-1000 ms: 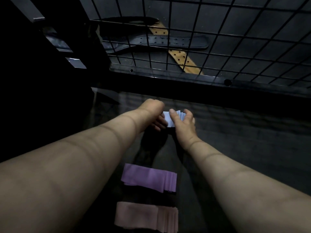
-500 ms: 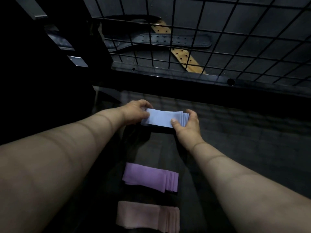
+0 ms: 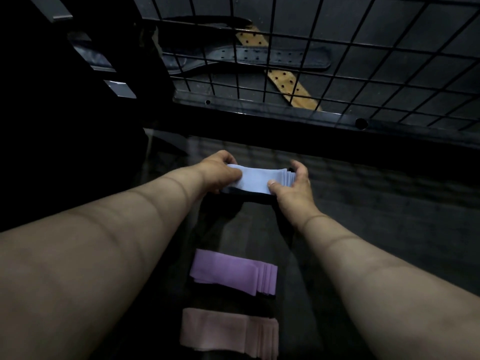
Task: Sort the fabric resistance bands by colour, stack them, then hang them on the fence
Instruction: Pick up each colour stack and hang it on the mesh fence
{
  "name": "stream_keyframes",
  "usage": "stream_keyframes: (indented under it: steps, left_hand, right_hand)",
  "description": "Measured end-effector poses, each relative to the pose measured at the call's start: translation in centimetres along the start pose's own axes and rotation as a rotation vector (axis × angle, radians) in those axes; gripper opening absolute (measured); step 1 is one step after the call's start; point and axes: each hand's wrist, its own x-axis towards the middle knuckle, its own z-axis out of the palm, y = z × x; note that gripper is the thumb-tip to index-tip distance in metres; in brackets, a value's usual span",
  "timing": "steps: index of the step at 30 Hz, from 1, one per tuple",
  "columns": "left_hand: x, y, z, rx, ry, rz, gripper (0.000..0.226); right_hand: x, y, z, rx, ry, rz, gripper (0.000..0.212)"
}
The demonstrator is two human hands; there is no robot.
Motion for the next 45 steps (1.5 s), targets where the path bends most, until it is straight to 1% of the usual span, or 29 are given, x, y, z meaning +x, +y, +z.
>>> stream_keyframes:
  steps: [1,2,3,4,5,6,7,9,10,11,13,14,15,17,19,22,24,26,30,33,35,38,41,43,45]
  left_hand:
    - [-0.2,0.3,0.2,0.027,0.020,0.006,0.014]
    - [-0.4,0.7,0.3,0.050,0.034,0.013,0.014]
    - [-0.5,0.9,0.4,0.065,0.043,0.025,0.014]
    - [-0.7,1.0,0.4,0.070,0.053,0.043,0.013]
    - [-0.8,1.0,0.4,0.068,0.062,0.065,0.013]
    - [-1.1,1.1,0.5,0.063,0.066,0.098,0.013]
    - [-1.3,1.4,0.6,0.059,0.064,0.137,0.014]
    - [-1.9,2.2,0.9,0.028,0.059,0.199,0.018]
    - [-2.2,2.8,1.0,0.002,0.059,0.213,0.020]
    - [-2.6,3.4,0.9,-0.029,0.056,0.217,0.021]
    - [-3.8,4.7,0.7,-0.078,0.019,0.220,0.020]
    - [-4.4,5.4,0.4,-0.083,-0.013,0.237,0.020]
    - [-4.9,6.1,0.2,-0.072,-0.044,0.259,0.021]
    - [-6.4,7.5,-0.9,-0.039,-0.087,0.284,0.024]
    - [-8.1,8.8,-2.6,-0.037,-0.149,0.284,0.034]
    - [-10.9,10.7,-5.7,-0.055,-0.320,0.317,0.058]
    - [-13.0,12.2,-7.8,0.023,-0.331,0.364,0.065]
    - [-15.4,13.7,-9.5,0.072,-0.278,0.428,0.062]
    - [-21.2,16.6,-12.1,0.010,-0.212,0.535,0.047]
    - [-26.4,18.8,-14.4,0.041,-0.189,0.587,0.047]
    - [-29.3,19.7,-15.6,0.059,-0.197,0.601,0.050]
    - [-34.0,20.4,-16.5,0.040,-0.215,0.604,0.048]
    - [-37.6,20.5,-16.6,0.031,-0.251,0.613,0.044]
    - [-40.0,20.5,-16.5,0.077,-0.264,0.622,0.042]
    - [-42.2,20.6,-16.4,0.071,-0.292,0.620,0.039]
  right_hand:
    - [-0.1,0.0,0.0,-0.025,0.013,-0.005,0.072]
    - [-0.2,-0.2,-0.1,-0.100,0.042,-0.028,0.069]
    - [-0.4,-0.5,-0.2,-0.230,0.085,-0.089,0.066]
    - [-0.7,-0.9,-0.3,-0.372,0.116,-0.196,0.067]
    - [-0.8,-1.4,-0.4,-0.485,0.101,-0.329,0.073]
    - [-0.7,-2.1,-0.5,-0.572,0.024,-0.442,0.081]
    - [-0.6,-2.7,-0.6,-0.645,-0.095,-0.518,0.089]
    - [-0.5,-4.0,-0.7,-0.780,-0.346,-0.529,0.108]
    - [-0.6,-4.5,-0.7,-0.811,-0.401,-0.509,0.112]
    - [-0.8,-5.0,-0.9,-0.797,-0.394,-0.494,0.105]
    - [-1.3,-6.0,-1.8,-0.677,-0.306,-0.450,0.076]
    - [-1.7,-6.4,-2.4,-0.612,-0.291,-0.440,0.064]
    - [-2.0,-6.8,-3.0,-0.567,-0.306,-0.442,0.056]
    - [-2.9,-8.2,-4.4,-0.544,-0.344,-0.473,0.050]
    - [-4.0,-10.2,-5.8,-0.536,-0.334,-0.493,0.049]
    - [-5.5,-13.5,-7.9,-0.490,-0.300,-0.518,0.051]
    - [-7.0,-16.1,-9.4,-0.459,-0.333,-0.551,0.052]
    - [-9.0,-18.7,-11.0,-0.459,-0.347,-0.585,0.052]
    - [-13.4,-23.3,-14.1,-0.438,-0.328,-0.641,0.048]
    - [-18.0,-26.2,-16.2,-0.400,-0.335,-0.682,0.041]
    - [-20.8,-27.6,-17.3,-0.373,-0.357,-0.680,0.043]
    - [-25.5,-29.2,-19.2,-0.397,-0.376,-0.695,0.053]
    - [-29.0,-30.1,-20.9,-0.474,-0.366,-0.702,0.050]
    - [-31.1,-30.2,-21.9,-0.515,-0.391,-0.692,0.051]
    - [-32.7,-30.4,-22.8,-0.520,-0.420,-0.675,0.050]
